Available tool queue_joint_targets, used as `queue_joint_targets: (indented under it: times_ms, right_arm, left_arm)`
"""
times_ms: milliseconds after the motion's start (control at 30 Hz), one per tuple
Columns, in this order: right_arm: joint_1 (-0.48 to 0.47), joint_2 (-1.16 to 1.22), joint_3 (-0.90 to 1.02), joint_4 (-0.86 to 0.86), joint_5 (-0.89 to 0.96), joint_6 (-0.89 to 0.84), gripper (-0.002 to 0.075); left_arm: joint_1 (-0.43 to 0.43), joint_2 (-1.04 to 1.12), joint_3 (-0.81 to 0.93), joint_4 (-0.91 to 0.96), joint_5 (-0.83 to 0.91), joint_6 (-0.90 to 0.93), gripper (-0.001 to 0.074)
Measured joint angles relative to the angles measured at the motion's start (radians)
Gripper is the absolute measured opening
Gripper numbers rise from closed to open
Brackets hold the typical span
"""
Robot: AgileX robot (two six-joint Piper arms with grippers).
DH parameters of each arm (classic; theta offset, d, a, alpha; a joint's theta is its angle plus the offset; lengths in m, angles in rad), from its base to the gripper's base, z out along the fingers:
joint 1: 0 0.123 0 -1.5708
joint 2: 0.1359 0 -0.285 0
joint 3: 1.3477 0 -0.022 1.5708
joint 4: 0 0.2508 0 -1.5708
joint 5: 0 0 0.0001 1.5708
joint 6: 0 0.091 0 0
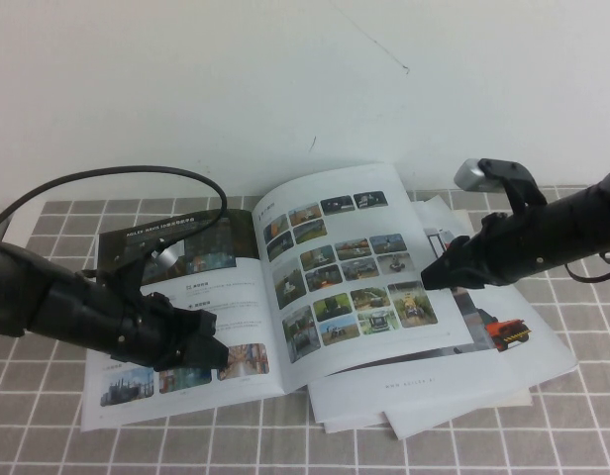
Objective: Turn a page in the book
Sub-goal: Open the closed book
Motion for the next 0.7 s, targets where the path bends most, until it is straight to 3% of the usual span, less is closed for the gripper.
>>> queue_joint_targets:
  times_ms: [467, 700]
  right_arm:
    - [0.0, 0.048, -0.007, 0.029, -0.025, -0.012, 0.0262]
    - [0.0, 0.052, -0.016, 0.167, 0.036, -0.092, 0.0262]
  left_arm:
    - [0.0, 0.0, 0.0, -0.002, 0.0, 0.003, -0.0004]
    - [0.0, 0.0, 0.0, -0.002, 0.0, 0.013, -0.0004]
